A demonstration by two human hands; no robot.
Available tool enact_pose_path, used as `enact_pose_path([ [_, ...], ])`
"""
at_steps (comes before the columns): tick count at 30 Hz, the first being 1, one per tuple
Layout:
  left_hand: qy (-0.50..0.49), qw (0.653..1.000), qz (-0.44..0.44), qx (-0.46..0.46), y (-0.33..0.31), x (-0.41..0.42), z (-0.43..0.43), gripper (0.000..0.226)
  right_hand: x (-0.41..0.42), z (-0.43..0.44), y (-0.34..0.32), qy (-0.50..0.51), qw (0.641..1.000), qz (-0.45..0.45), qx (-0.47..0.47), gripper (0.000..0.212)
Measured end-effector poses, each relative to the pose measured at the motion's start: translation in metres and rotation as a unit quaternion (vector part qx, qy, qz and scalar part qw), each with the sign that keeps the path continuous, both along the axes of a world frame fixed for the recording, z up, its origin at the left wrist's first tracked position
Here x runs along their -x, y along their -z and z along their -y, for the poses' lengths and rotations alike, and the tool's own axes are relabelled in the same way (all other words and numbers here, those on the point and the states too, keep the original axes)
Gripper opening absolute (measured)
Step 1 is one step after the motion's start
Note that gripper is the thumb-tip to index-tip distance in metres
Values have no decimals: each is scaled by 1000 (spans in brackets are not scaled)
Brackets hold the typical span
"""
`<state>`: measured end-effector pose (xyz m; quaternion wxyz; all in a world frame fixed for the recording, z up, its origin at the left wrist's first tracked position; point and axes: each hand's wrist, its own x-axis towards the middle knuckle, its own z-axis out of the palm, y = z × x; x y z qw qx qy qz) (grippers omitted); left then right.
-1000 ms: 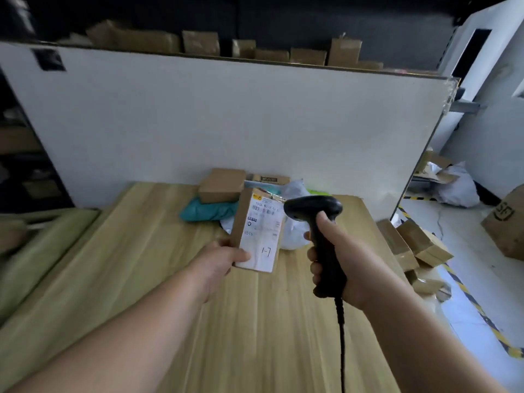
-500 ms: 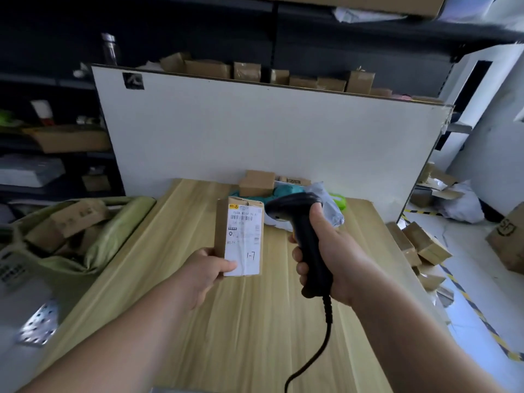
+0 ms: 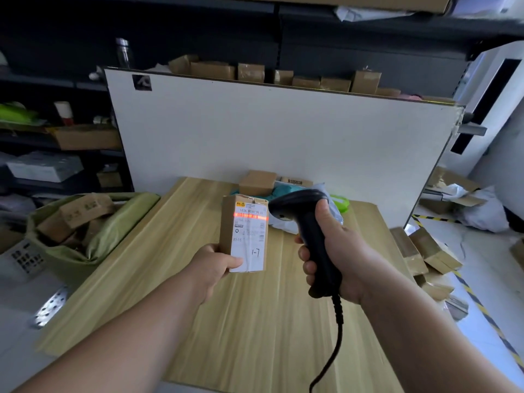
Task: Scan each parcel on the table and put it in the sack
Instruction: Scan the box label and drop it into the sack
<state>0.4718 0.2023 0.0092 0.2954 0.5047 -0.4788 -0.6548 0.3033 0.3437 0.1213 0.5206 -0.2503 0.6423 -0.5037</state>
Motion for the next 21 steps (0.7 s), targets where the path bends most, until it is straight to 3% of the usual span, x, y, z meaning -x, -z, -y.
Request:
enact_pose_path([
  [21,-38,998,57,4,-4,18,19,38,30,34,9,-32,999,16,-7,76],
])
